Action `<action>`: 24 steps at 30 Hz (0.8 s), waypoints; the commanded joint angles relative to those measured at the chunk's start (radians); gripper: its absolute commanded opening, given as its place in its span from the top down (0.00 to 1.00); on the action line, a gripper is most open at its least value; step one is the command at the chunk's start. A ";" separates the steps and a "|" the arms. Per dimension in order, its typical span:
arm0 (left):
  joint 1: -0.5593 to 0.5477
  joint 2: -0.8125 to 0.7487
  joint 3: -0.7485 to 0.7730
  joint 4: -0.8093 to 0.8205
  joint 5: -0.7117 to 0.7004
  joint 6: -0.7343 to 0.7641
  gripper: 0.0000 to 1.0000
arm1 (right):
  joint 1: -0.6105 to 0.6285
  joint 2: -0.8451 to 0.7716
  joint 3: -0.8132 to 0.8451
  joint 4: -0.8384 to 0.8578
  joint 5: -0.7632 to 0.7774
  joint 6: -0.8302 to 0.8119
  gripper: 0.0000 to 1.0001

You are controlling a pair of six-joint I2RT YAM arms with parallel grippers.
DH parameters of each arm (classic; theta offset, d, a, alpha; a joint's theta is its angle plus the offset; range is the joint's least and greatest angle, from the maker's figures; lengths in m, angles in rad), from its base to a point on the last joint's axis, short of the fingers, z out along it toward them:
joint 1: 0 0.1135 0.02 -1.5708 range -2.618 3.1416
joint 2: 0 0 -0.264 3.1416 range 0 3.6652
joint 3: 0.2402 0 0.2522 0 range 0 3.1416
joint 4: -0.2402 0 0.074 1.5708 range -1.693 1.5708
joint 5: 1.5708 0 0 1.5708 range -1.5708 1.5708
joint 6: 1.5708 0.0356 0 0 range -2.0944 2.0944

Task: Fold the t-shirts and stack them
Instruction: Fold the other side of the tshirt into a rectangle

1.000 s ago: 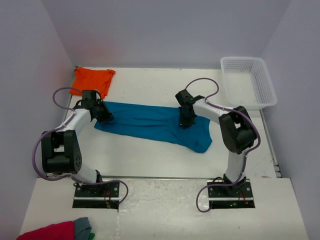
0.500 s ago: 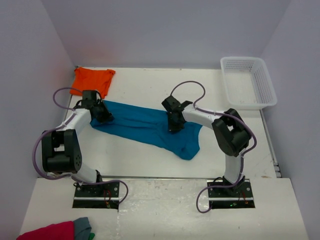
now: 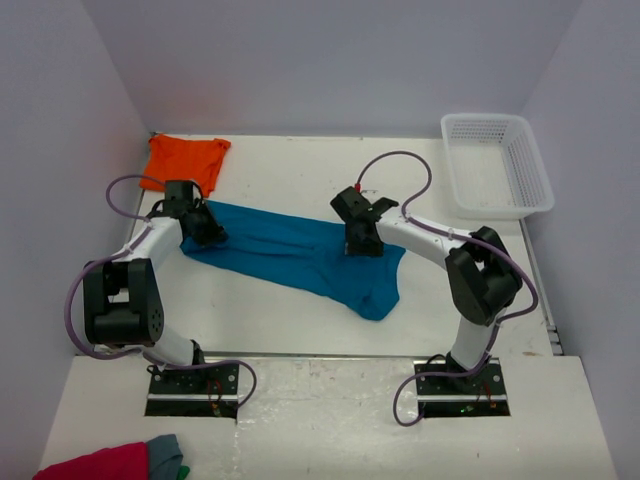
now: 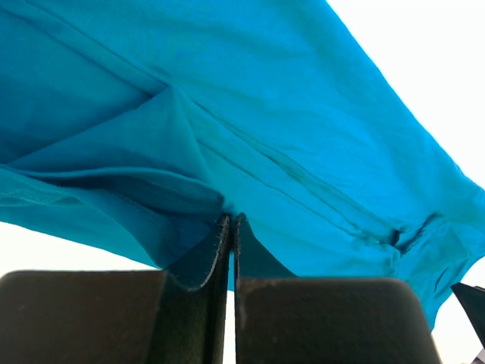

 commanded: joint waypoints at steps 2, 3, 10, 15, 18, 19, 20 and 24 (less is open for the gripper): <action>-0.002 0.003 0.016 -0.004 -0.007 0.023 1.00 | -0.035 -0.011 -0.037 -0.030 0.048 0.070 0.53; -0.002 0.003 0.016 -0.006 -0.008 0.023 1.00 | -0.053 -0.009 -0.040 -0.031 0.045 0.080 0.54; -0.004 0.011 0.017 -0.004 -0.013 0.023 1.00 | -0.118 -0.018 -0.080 0.010 0.016 0.088 0.69; -0.004 0.017 0.016 -0.004 -0.010 0.021 1.00 | -0.145 -0.017 -0.100 0.036 -0.024 0.076 0.68; -0.002 0.017 0.016 -0.004 -0.013 0.021 1.00 | -0.155 -0.001 -0.100 0.059 -0.062 0.070 0.68; -0.004 0.015 0.017 -0.004 -0.013 0.021 1.00 | -0.158 0.003 -0.102 0.067 -0.073 0.068 0.68; -0.004 0.015 0.017 -0.004 -0.014 0.021 1.00 | -0.159 0.009 -0.099 0.071 -0.079 0.062 0.68; -0.004 0.018 0.017 -0.006 -0.016 0.023 1.00 | -0.159 0.026 -0.079 0.082 -0.099 0.059 0.68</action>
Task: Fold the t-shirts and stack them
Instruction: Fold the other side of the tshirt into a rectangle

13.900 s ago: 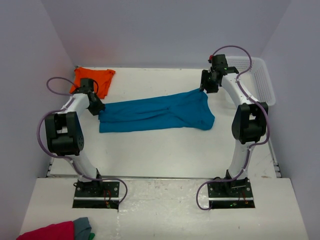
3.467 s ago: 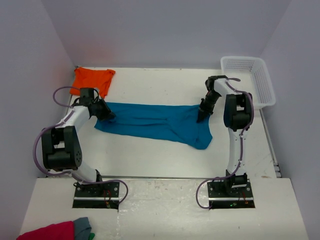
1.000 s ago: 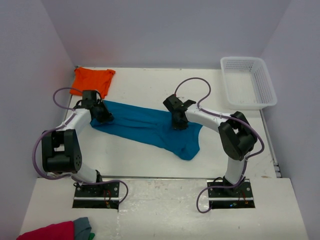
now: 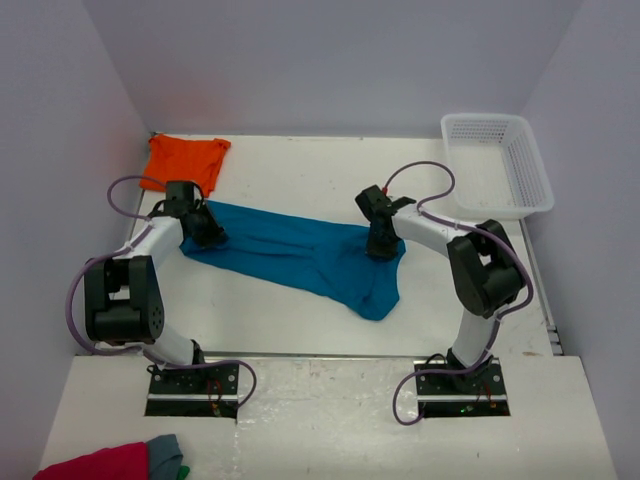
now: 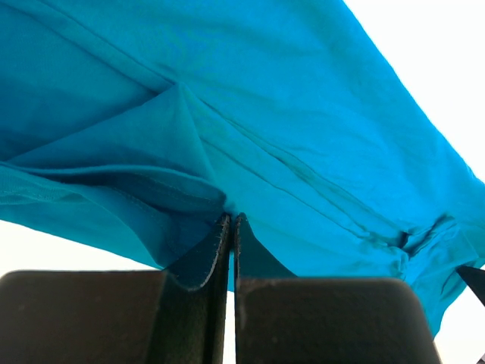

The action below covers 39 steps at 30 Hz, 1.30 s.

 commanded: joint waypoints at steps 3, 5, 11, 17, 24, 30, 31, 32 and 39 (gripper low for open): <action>-0.004 0.005 0.017 -0.003 -0.010 0.018 1.00 | -0.009 0.023 0.021 0.040 -0.046 0.006 0.68; -0.004 0.002 0.017 -0.005 -0.010 0.020 1.00 | -0.015 0.032 0.021 0.040 -0.054 0.014 0.68; -0.004 0.003 0.017 -0.005 -0.005 0.020 1.00 | -0.024 0.062 0.012 0.057 -0.109 0.029 0.68; -0.004 0.008 0.017 -0.002 -0.001 0.020 1.00 | -0.026 0.072 0.003 0.068 -0.095 0.045 0.76; -0.002 0.009 0.008 0.002 0.004 0.018 1.00 | -0.038 0.048 0.020 0.025 0.003 0.036 0.71; -0.004 0.006 0.007 0.003 -0.001 0.018 1.00 | -0.052 0.025 0.017 0.016 0.017 0.030 0.67; -0.004 0.006 0.005 0.003 -0.001 0.018 1.00 | -0.056 0.029 0.018 0.016 0.014 0.026 0.67; -0.002 0.006 0.005 0.003 0.001 0.018 1.00 | -0.059 0.031 0.020 0.016 0.014 0.023 0.67; -0.004 0.008 0.001 0.005 0.001 0.020 1.00 | -0.067 0.020 0.030 0.016 0.021 0.005 0.68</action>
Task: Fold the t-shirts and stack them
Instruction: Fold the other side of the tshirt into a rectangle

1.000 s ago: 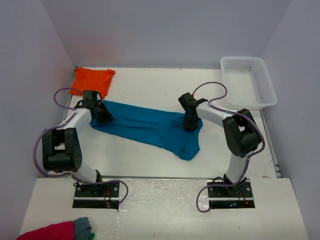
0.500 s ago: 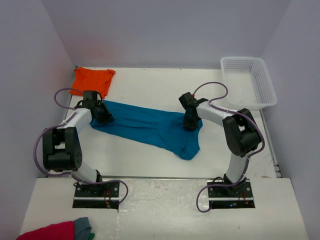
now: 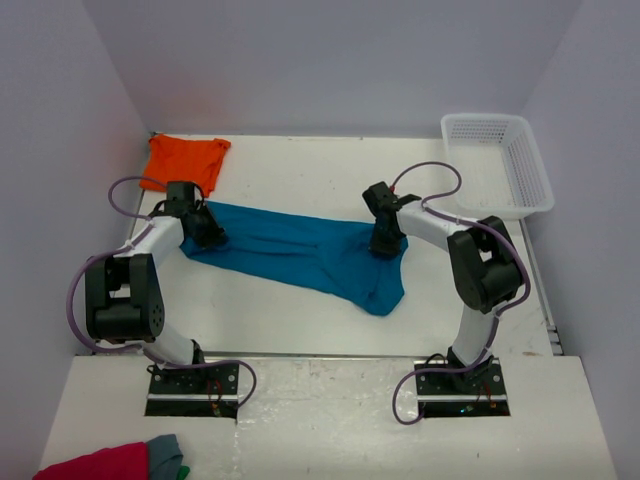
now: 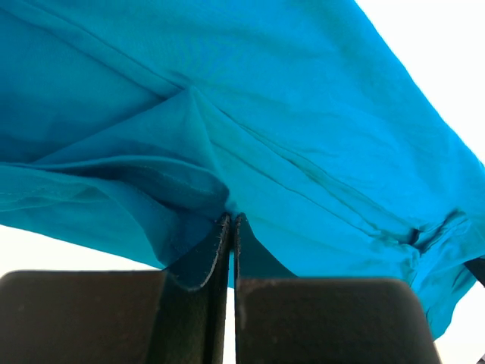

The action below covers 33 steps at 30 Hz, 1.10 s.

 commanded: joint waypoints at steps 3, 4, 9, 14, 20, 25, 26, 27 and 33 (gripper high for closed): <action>-0.004 0.000 0.001 0.009 0.005 0.018 1.00 | -0.018 -0.009 0.035 -0.013 0.072 -0.019 0.69; -0.004 0.000 0.001 0.008 0.005 0.018 1.00 | -0.020 -0.005 0.038 -0.013 0.068 -0.021 0.70; -0.004 0.002 -0.001 0.009 0.005 0.018 1.00 | -0.023 0.018 0.056 -0.019 0.052 -0.029 0.77; -0.004 0.005 -0.004 0.012 0.010 0.018 1.00 | -0.023 0.024 0.065 -0.022 0.043 -0.032 0.78; -0.004 0.002 -0.006 0.012 0.013 0.021 1.00 | -0.023 0.033 0.073 -0.022 0.040 -0.033 0.82; -0.002 0.002 -0.007 0.012 0.016 0.020 1.00 | -0.023 0.038 0.079 -0.022 0.028 -0.035 0.87; -0.002 0.002 -0.007 0.012 0.016 0.020 1.00 | -0.023 0.040 0.081 -0.022 0.026 -0.035 0.88; -0.002 0.002 -0.007 0.014 0.016 0.020 1.00 | -0.023 0.040 0.081 -0.022 0.026 -0.036 0.89; -0.002 0.004 -0.013 0.017 0.019 0.018 1.00 | -0.023 0.038 0.079 -0.022 0.040 -0.039 1.00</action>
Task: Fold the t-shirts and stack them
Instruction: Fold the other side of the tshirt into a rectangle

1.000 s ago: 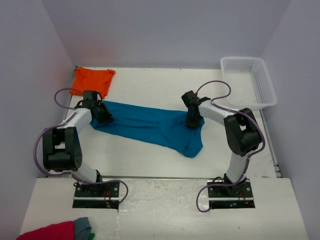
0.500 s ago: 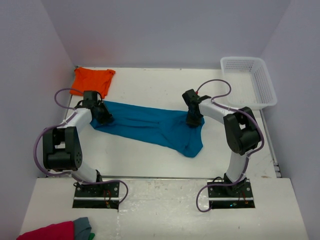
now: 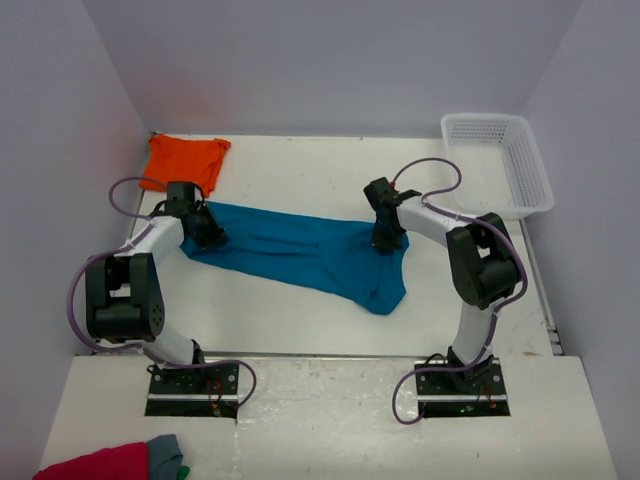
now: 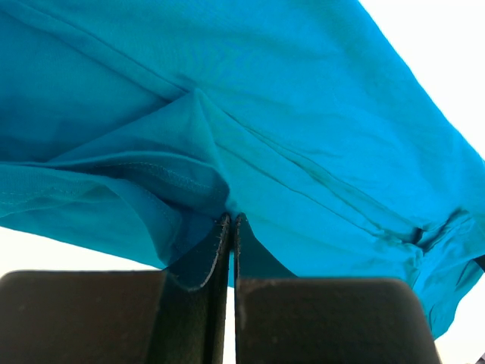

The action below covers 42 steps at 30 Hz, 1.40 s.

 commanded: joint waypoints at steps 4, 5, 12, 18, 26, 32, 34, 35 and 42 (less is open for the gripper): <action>-0.002 -0.007 -0.008 0.015 0.006 0.017 1.00 | -0.003 -0.020 0.043 -0.022 0.066 -0.017 1.00; -0.004 -0.008 -0.005 0.007 -0.001 0.017 1.00 | -0.003 -0.027 0.049 -0.026 0.073 -0.026 1.00; -0.002 -0.085 0.039 -0.032 -0.075 -0.006 1.00 | -0.003 -0.086 0.110 -0.065 0.123 -0.095 1.00; -0.001 -0.120 0.096 -0.098 -0.135 0.003 1.00 | -0.003 -0.106 0.106 -0.063 0.104 -0.153 1.00; 0.028 -0.159 0.174 -0.183 -0.257 0.032 1.00 | -0.003 -0.149 0.103 -0.054 0.164 -0.193 1.00; 0.062 -0.143 0.177 -0.186 -0.291 0.032 1.00 | -0.003 -0.169 0.132 -0.059 0.188 -0.210 1.00; 0.077 -0.131 0.182 -0.186 -0.313 0.032 1.00 | -0.003 -0.171 0.135 -0.060 0.201 -0.216 1.00; 0.085 -0.125 0.182 -0.184 -0.317 0.034 1.00 | -0.004 -0.172 0.136 -0.062 0.205 -0.218 1.00; 0.122 -0.041 0.217 -0.158 -0.339 0.014 1.00 | -0.014 -0.188 0.130 -0.062 0.244 -0.220 1.00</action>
